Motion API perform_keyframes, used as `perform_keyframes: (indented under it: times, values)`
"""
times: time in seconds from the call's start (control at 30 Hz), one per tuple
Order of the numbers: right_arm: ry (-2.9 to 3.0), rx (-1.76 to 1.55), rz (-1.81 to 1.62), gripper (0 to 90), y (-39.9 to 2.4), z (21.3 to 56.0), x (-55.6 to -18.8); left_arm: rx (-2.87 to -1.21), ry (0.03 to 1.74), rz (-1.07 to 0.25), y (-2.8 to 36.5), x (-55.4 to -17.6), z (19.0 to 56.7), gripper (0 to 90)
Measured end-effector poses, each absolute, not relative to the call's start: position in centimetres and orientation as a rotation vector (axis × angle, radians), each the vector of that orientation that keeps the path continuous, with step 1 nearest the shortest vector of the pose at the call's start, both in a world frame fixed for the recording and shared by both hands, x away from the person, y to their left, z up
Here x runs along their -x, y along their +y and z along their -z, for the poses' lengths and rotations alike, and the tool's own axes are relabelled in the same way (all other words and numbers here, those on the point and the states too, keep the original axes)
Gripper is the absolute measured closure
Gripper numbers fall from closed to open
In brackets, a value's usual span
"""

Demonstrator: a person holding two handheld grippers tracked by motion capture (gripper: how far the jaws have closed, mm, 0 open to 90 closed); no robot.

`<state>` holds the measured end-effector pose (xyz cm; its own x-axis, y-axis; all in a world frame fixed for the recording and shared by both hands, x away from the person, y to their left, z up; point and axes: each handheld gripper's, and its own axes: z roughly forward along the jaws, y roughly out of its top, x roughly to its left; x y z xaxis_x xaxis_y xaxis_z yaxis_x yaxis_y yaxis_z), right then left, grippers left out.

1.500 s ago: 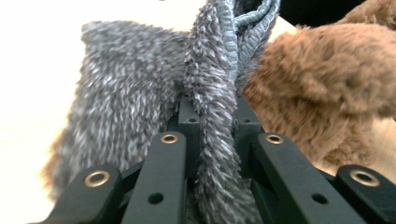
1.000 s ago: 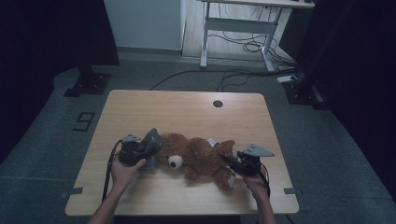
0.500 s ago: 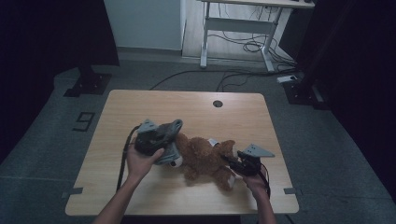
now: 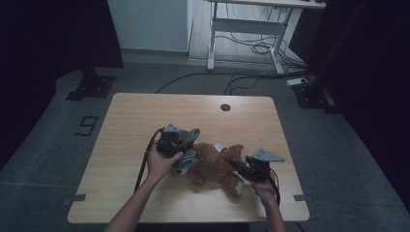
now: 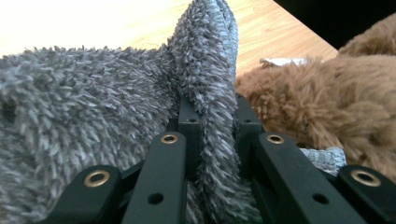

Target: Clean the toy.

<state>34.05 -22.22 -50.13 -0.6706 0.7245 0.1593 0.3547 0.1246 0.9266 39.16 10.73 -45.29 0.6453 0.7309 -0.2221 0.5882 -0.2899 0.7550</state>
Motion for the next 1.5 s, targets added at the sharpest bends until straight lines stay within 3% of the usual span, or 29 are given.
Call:
perform_keyframes:
  times: [0.5, 0.67, 0.8, 0.93, 1.27, 1.5]
  values:
    - [2.070, -1.142, -1.542, 58.6, -22.2, 50.0, -34.1, -1.955, 1.031, -0.238, 14.0, -38.1, 45.4, 78.6]
    - [2.080, -1.136, -1.527, 59.0, -22.3, 50.1, -34.1, -2.016, 1.122, -0.433, 16.6, -38.6, 44.4, 78.3]
    - [2.084, -1.139, -1.526, 59.0, -22.6, 50.2, -34.2, -2.003, 1.220, -0.341, 20.3, -39.2, 46.5, 78.2]
    - [2.082, -1.140, -1.534, 59.0, -22.7, 50.2, -34.3, -1.953, 1.215, -0.308, 21.6, -38.4, 46.9, 78.2]
    - [2.056, -1.120, -1.533, 59.1, -22.5, 50.2, -34.2, -1.940, 0.977, -0.373, 14.7, -38.4, 40.2, 77.9]
    - [2.055, -1.094, -1.546, 59.2, -22.7, 50.2, -34.3, -2.085, 1.041, -0.253, 10.6, -42.6, 42.8, 77.5]
